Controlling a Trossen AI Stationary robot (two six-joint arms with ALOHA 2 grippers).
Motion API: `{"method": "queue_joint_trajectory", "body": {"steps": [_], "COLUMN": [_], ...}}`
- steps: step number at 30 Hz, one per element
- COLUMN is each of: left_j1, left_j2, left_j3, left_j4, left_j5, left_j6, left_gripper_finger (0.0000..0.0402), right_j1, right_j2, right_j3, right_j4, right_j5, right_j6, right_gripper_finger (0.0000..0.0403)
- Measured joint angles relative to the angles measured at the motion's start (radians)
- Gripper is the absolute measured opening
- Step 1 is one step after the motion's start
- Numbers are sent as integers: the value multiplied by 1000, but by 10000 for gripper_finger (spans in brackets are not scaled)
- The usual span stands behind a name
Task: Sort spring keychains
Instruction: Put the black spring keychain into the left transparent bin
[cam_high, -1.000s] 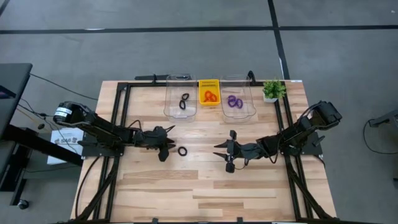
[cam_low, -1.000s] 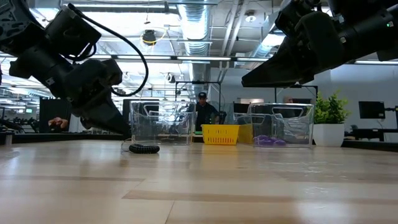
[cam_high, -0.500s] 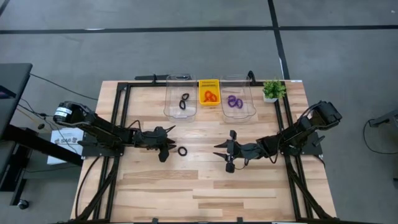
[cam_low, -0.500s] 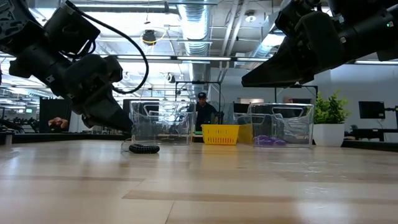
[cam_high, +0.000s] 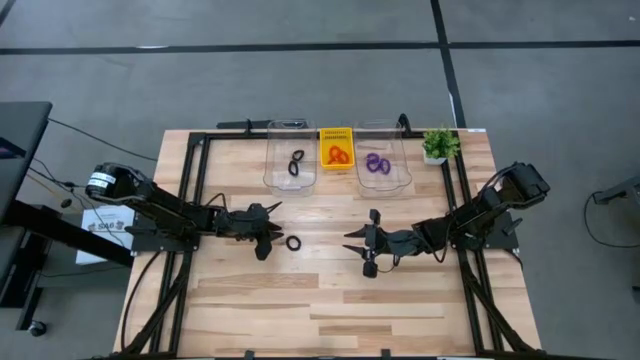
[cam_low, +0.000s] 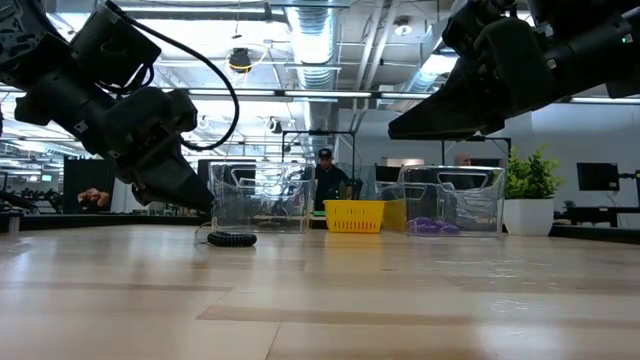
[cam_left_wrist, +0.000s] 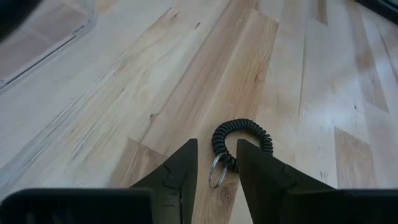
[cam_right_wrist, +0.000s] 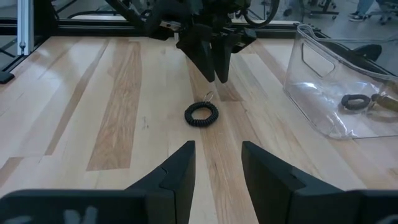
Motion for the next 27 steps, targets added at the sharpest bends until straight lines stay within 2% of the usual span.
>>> {"method": "queue_joint_trajectory", "body": {"steps": [18,27], "left_j1": [0,13], "left_j2": [5,140], "left_j3": [0,0], "left_j4": [13,106], "left_j5": [-1,-1], "left_j6": [0,25], "left_gripper_finger": [108,108], "right_j1": [0,0], "right_j2": [0,0], "right_j3": [0,0], "right_j4": [0,0], "right_j5": [0,0], "right_j6": [0,0], "right_gripper_finger": [120,120]}}
